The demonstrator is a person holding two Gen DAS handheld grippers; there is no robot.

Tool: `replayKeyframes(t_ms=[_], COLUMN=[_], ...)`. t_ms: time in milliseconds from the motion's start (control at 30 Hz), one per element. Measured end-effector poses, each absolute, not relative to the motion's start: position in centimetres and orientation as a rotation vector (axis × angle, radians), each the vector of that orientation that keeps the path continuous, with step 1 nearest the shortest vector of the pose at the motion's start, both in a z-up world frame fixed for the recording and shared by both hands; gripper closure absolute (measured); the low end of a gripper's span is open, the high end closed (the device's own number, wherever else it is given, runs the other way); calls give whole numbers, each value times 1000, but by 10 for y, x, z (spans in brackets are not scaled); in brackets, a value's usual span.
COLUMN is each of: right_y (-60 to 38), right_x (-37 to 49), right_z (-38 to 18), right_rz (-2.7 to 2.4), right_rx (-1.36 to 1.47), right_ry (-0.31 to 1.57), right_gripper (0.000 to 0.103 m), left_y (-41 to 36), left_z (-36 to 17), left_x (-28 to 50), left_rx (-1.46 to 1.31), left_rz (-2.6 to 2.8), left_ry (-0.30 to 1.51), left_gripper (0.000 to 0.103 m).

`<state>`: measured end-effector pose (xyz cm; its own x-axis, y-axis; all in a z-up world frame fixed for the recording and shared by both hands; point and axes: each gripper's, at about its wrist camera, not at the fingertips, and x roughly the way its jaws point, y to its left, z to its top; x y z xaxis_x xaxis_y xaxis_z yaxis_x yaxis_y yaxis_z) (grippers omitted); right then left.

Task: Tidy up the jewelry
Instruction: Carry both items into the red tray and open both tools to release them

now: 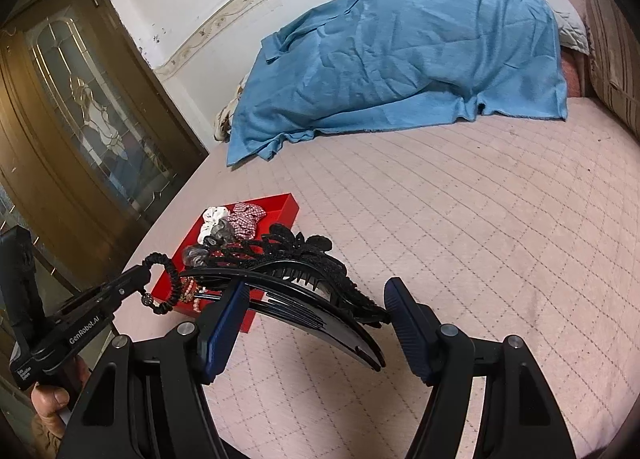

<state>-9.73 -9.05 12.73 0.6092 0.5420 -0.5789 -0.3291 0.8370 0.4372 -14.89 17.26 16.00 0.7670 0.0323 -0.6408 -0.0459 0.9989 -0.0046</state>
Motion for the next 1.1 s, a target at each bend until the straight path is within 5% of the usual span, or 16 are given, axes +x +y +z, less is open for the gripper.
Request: replayKeyframes(t_ms=[1100], right_y=[46], right_x=[-22], right_z=[127], right_rz=[586], right_rx=[163], right_ry=[839], right_gripper=[28], left_y=[310], left_z=[105], left_x=[-107], left_rx=[-443], left_rz=[31], left_ry=[733], left_gripper=[97])
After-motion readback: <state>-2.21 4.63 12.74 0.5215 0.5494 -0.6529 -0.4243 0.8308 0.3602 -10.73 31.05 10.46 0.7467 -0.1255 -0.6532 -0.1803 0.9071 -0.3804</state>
